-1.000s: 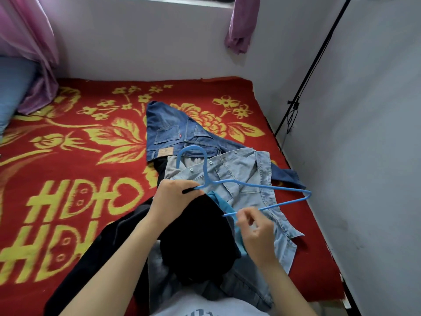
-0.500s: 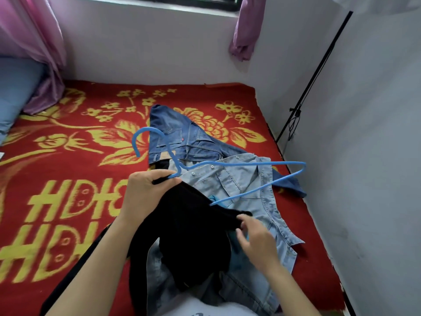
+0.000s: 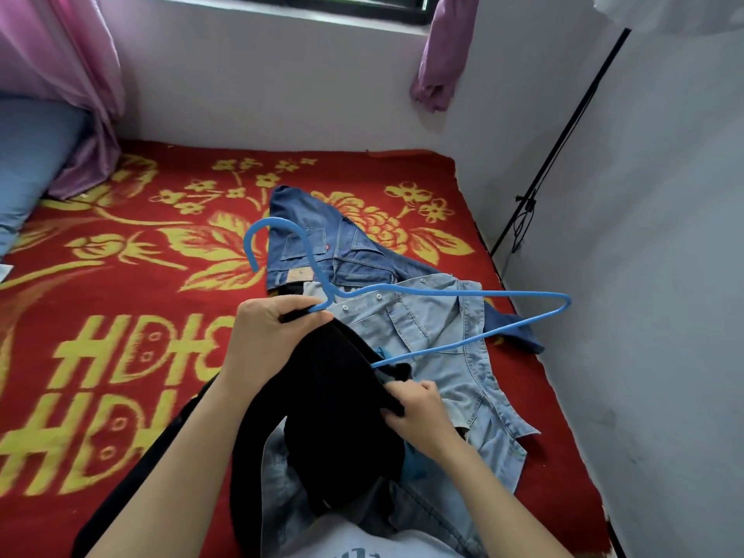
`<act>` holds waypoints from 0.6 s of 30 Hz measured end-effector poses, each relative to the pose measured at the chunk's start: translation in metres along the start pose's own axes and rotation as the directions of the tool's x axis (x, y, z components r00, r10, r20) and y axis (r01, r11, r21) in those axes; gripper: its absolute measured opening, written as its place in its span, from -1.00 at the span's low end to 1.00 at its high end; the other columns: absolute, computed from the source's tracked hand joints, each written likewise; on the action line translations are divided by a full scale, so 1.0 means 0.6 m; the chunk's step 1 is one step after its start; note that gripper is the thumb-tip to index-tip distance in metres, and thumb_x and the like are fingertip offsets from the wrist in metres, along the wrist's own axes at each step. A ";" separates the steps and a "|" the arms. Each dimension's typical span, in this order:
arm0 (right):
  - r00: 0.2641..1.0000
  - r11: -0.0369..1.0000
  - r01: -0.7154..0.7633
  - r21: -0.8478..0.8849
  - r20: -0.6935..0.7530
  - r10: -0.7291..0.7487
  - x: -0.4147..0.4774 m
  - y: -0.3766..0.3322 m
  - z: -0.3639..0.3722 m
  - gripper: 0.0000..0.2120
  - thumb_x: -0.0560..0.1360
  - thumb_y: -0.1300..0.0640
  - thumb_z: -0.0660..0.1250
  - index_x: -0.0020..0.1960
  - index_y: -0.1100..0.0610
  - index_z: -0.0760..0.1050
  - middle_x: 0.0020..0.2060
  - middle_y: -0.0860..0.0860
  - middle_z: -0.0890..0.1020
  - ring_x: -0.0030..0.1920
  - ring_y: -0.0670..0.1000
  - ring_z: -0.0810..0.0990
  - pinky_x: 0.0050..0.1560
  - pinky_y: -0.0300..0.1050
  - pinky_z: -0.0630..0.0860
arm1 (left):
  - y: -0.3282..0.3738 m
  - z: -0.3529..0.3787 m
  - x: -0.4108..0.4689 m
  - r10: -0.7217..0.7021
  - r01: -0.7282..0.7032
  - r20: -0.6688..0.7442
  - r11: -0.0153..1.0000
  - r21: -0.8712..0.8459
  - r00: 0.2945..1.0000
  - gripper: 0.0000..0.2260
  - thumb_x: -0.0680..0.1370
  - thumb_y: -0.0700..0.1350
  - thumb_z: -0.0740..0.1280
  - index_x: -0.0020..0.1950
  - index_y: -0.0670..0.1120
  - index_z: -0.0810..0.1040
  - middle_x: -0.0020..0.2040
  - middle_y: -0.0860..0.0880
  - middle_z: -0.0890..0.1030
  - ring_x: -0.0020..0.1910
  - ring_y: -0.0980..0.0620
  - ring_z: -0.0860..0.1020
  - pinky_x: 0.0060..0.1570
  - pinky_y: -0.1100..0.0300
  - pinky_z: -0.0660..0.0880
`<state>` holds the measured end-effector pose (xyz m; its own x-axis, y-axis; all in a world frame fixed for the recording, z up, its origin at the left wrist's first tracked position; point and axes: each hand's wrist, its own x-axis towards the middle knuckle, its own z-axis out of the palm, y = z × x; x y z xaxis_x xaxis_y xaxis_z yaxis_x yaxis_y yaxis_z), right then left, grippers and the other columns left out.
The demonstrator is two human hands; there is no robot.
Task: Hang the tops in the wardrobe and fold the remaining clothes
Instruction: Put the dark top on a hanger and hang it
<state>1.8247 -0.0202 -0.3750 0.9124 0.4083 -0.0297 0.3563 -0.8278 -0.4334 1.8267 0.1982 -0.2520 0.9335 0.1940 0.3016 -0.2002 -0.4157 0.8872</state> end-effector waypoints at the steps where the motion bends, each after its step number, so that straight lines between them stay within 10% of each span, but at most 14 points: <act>1: 0.996 0.996 -0.020 -0.086 0.090 0.028 0.000 0.011 -0.001 -0.77 0.46 0.03 0.29 0.08 0.07 0.50 -0.02 0.00 0.61 0.11 0.04 0.51 0.08 -0.13 0.20 | -0.004 -0.007 0.000 -0.005 0.005 -0.003 1.000 0.005 1.000 -0.78 0.36 -0.27 0.50 -0.24 0.08 0.65 -0.37 0.31 0.61 -0.36 0.33 0.54 -0.28 0.48 0.43; 4: 0.982 0.970 -0.089 -0.226 0.145 0.123 -0.019 0.061 -0.036 -0.81 0.46 0.06 0.30 0.05 0.08 0.50 0.04 0.00 0.59 0.16 -0.02 0.47 0.08 -0.13 0.19 | -0.021 -0.037 0.001 -0.040 0.040 -0.023 0.999 0.010 0.999 -0.78 0.35 -0.27 0.50 -0.22 0.06 0.65 -0.40 0.34 0.58 -0.38 0.41 0.52 -0.30 0.54 0.40; 8: 0.961 0.966 0.057 -0.251 -0.248 -0.121 -0.057 0.110 -0.140 -0.83 0.16 0.26 0.41 -0.26 0.10 0.54 -0.42 -0.05 0.59 -0.24 -0.10 0.44 -0.24 -0.20 0.22 | -0.058 -0.060 -0.012 -0.108 0.107 0.001 0.992 0.070 0.994 -0.82 0.32 -0.33 0.51 -0.16 -0.11 0.68 -0.41 0.30 0.59 -0.37 0.47 0.50 -0.27 0.60 0.36; 13: 0.914 0.940 0.034 -0.340 -0.370 -0.167 -0.083 0.102 -0.230 -0.87 0.11 0.29 0.39 -0.34 0.19 0.63 -0.47 0.03 0.60 -0.38 -0.02 0.56 -0.29 -0.20 0.29 | -0.077 -0.041 -0.024 0.363 -0.410 0.212 0.877 0.252 0.907 -0.81 0.47 -0.14 0.39 -0.20 -0.26 0.66 -0.28 0.11 0.56 -0.28 0.24 0.46 -0.22 0.52 0.37; 18: 0.846 0.931 0.100 -0.352 -0.463 -0.266 -0.099 0.062 -0.255 -0.79 0.26 0.21 0.18 -0.37 0.19 0.60 -0.49 -0.01 0.57 -0.35 -0.07 0.47 -0.27 -0.21 0.30 | -0.098 -0.042 -0.026 0.506 -0.544 0.200 0.784 0.298 0.839 -0.56 0.61 0.02 0.19 -0.16 -0.31 0.64 -0.25 -0.12 0.64 -0.34 0.04 0.58 -0.29 0.27 0.47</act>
<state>1.8145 -0.1344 -0.2514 0.7703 0.3872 0.5067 0.4937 -0.8650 -0.0897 1.8164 0.2421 -0.2998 0.7413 -0.2250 0.6324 -0.5763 -0.6964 0.4278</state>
